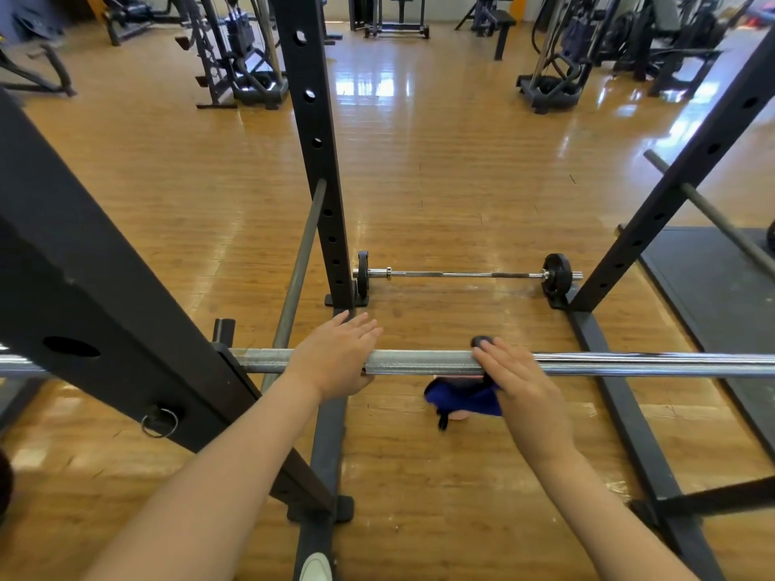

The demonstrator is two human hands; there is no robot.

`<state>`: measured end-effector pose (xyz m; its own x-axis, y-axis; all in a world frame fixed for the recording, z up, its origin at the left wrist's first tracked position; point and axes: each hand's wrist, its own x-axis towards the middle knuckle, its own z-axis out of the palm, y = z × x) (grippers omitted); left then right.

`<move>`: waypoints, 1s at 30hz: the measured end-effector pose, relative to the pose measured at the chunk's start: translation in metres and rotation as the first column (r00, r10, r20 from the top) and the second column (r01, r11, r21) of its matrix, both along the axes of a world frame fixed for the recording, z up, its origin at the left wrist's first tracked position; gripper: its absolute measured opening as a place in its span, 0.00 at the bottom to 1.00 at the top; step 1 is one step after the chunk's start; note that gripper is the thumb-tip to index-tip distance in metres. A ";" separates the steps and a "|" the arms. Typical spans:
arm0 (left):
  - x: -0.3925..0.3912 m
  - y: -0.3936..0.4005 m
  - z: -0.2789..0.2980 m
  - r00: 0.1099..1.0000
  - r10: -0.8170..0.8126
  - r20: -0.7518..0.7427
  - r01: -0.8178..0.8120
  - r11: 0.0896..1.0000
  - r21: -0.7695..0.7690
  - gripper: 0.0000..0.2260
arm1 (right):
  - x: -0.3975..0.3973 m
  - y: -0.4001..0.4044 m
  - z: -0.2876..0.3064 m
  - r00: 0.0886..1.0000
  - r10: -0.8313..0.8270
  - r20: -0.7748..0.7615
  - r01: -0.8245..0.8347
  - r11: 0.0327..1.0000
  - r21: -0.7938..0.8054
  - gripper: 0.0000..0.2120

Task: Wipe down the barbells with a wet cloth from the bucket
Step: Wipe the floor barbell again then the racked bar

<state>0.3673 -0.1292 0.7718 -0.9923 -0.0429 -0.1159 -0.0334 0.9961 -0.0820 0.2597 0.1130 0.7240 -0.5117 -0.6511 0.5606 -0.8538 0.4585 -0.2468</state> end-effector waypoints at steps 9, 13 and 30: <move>0.000 0.001 -0.002 1.000 -0.015 -0.014 0.015 1.000 -0.008 0.28 | 0.023 -0.045 0.002 0.999 0.044 0.003 -0.043 0.998 -0.051 0.15; 0.000 0.002 -0.001 1.000 -0.011 -0.024 0.011 1.000 -0.003 0.28 | 0.022 -0.054 0.005 0.990 0.129 0.050 -0.128 0.992 -0.023 0.16; 0.002 0.000 -0.005 0.998 -0.018 -0.054 0.014 0.997 -0.075 0.30 | -0.010 -0.018 0.013 0.997 0.021 0.080 -0.033 0.987 0.157 0.26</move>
<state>0.3696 -0.1289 0.7668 -0.9977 -0.0339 -0.0589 -0.0244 0.9876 -0.1549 0.2495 0.0953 0.7375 -0.5308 -0.7423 0.4089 -0.8474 0.4739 -0.2396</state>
